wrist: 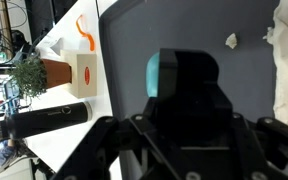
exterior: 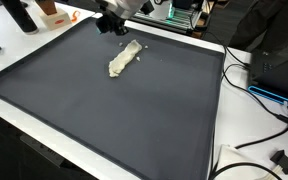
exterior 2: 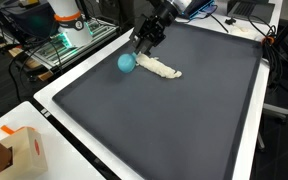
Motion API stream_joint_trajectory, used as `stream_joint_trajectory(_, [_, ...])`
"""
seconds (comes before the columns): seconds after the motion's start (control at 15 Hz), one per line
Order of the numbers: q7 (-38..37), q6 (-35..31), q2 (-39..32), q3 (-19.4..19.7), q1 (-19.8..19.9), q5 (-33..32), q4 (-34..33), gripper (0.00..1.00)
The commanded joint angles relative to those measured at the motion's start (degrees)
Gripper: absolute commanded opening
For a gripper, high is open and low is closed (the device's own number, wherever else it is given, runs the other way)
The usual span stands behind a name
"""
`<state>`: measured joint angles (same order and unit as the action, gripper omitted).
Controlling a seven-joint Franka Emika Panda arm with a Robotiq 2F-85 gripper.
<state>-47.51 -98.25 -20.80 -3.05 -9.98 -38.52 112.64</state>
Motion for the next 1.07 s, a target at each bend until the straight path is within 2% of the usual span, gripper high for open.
stream_joint_trajectory(0.0, [1.83,-0.29,-1.67,0.31,-1.05,-2.38,-1.64,0.25])
stream_joint_trajectory(0.53, [2.87,-1.90,-3.22,0.19,-2.22,-9.03,-4.32,0.25])
stream_joint_trajectory(1.0, [5.10,-7.12,-2.76,-0.20,-1.99,-12.18,-5.16,0.25])
